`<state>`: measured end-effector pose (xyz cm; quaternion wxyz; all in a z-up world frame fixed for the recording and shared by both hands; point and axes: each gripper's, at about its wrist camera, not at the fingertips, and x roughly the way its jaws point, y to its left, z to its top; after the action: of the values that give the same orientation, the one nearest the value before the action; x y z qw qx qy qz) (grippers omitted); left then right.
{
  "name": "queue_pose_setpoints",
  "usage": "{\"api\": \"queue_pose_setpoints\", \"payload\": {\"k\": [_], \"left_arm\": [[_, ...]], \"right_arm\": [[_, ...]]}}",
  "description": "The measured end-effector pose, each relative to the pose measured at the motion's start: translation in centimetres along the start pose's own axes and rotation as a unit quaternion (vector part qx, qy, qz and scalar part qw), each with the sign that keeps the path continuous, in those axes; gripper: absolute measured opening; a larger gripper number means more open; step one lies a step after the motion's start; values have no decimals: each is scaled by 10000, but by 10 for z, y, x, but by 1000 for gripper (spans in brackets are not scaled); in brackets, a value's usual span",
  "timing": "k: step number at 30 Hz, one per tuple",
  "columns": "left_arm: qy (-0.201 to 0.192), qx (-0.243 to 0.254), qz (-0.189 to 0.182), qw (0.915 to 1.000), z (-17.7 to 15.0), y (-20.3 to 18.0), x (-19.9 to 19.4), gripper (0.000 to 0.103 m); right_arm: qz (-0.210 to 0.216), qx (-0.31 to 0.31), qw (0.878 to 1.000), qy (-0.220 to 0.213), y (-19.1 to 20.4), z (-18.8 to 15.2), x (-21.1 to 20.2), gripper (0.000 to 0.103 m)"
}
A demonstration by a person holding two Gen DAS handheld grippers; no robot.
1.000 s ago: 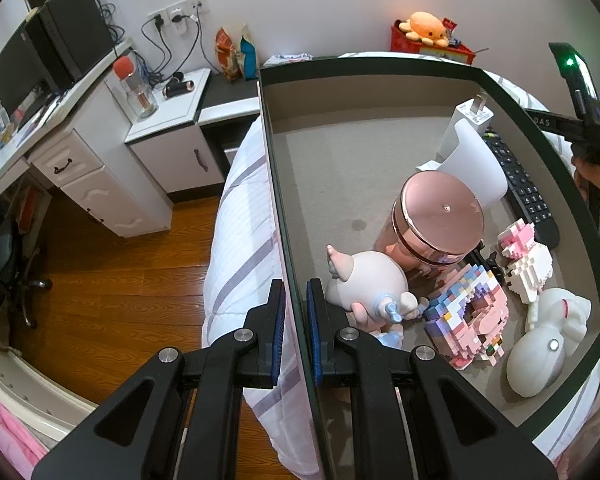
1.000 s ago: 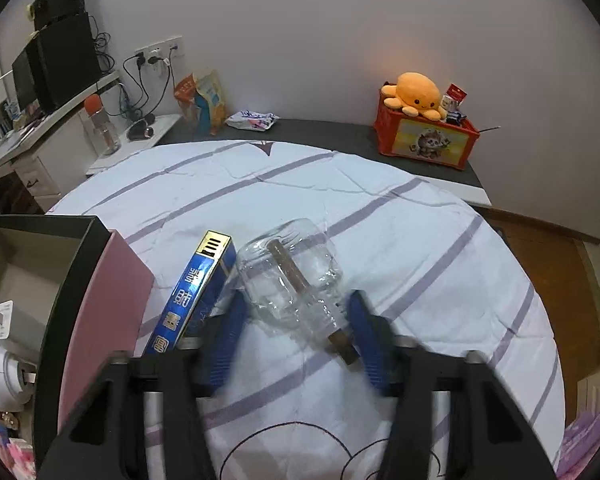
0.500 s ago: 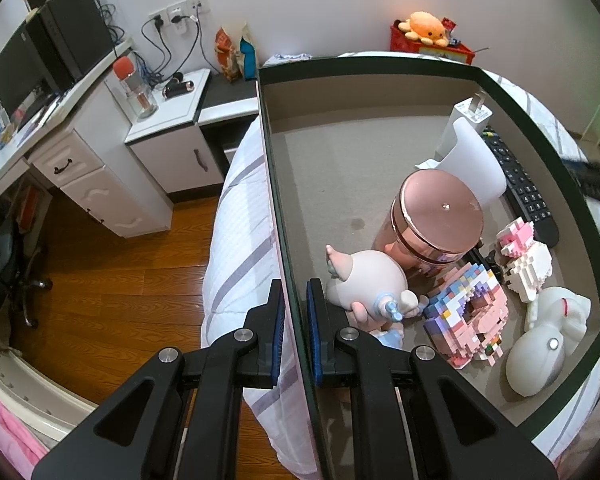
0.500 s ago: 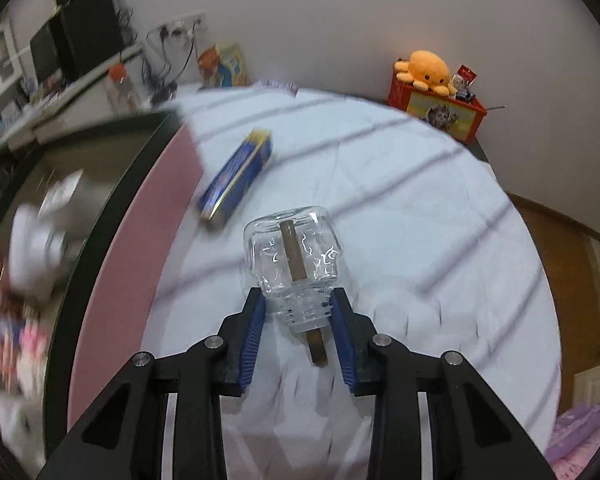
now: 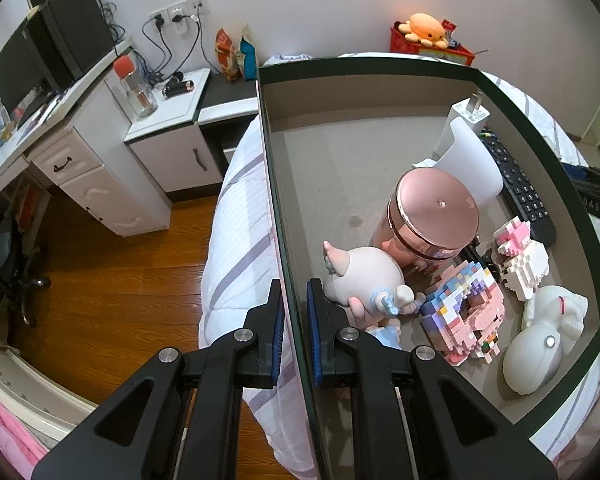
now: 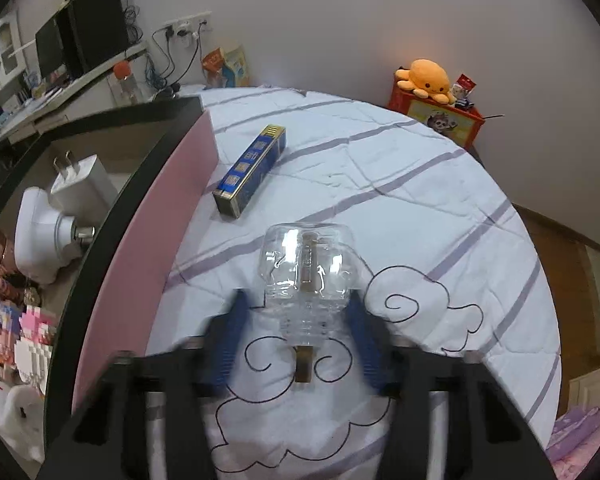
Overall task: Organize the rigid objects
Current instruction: 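Grasp the clear glass bulb by its neck with the right tool, then carry the glass bulb into the box and open the right tool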
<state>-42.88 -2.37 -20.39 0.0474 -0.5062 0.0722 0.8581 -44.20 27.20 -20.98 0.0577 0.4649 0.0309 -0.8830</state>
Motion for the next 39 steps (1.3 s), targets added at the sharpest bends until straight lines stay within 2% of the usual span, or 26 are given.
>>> {"api": "queue_pose_setpoints", "payload": {"k": [4, 8, 11, 15, 20, 22, 24, 31, 39], "left_arm": [[-7, 1, -23, 10000, 0, 1, 0, 10], [-12, 7, -38, 10000, 0, 1, -1, 10], [-34, 3, -45, 10000, 0, 1, -2, 10], [-47, 7, -52, 10000, -1, 0, -3, 10], [-66, 16, -73, 9999, -2, 0, -4, 10], [-70, 26, -80, 9999, -3, 0, -5, 10], [-86, 35, -91, 9999, -3, 0, -6, 10], [-113, 56, -117, 9999, -4, 1, -7, 10], [-110, 52, -105, 9999, -3, 1, -6, 10]], "right_arm": [[86, 104, 9999, -53, -2, 1, -9, 39], [63, 78, 9991, -414, 9, 7, -36, 39], [169, -108, 9969, -766, 30, 19, -65, 39], [593, -578, 9923, -924, 72, 29, -85, 39], [935, -1407, 9843, -507, 136, 18, -72, 39], [1128, -1574, 9806, -298, 146, 12, -63, 39], [1132, -1708, 9787, -130, 158, 7, -55, 39], [999, -1871, 9771, 156, 162, 10, -33, 39], [838, -1780, 9799, 338, 164, 32, -10, 39]]}}
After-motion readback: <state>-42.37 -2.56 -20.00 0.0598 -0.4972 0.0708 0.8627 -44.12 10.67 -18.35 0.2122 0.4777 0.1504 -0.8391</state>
